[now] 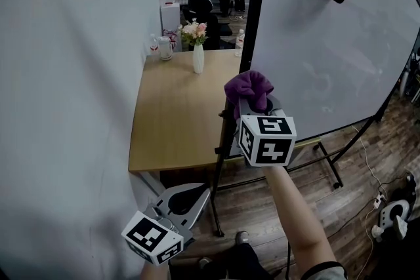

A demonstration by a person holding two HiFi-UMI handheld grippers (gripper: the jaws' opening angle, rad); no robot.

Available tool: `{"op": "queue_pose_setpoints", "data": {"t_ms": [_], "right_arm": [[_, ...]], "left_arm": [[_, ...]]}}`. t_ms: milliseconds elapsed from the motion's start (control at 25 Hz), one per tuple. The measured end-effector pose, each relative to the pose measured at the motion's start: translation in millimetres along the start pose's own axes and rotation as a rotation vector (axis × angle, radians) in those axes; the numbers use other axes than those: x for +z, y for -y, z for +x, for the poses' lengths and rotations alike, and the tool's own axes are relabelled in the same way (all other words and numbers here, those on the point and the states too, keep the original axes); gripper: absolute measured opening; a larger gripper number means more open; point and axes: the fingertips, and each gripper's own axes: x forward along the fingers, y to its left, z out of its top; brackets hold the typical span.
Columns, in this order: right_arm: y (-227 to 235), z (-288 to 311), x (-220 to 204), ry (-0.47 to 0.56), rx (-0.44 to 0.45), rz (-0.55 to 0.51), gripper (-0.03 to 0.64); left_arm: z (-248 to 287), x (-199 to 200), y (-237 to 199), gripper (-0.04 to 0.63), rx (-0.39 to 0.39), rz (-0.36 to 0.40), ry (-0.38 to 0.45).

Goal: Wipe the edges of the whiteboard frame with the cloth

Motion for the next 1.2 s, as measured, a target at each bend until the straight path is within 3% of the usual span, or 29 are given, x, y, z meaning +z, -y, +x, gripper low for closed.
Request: {"op": "queue_pose_setpoints", "data": {"t_ms": [1200], "right_arm": [[-4.7, 3.8, -78.9, -0.066, -0.005, 0.036, 0.061]], "left_arm": [[-0.7, -29.1, -4.0, 0.017, 0.031, -0.041, -0.032]]}}
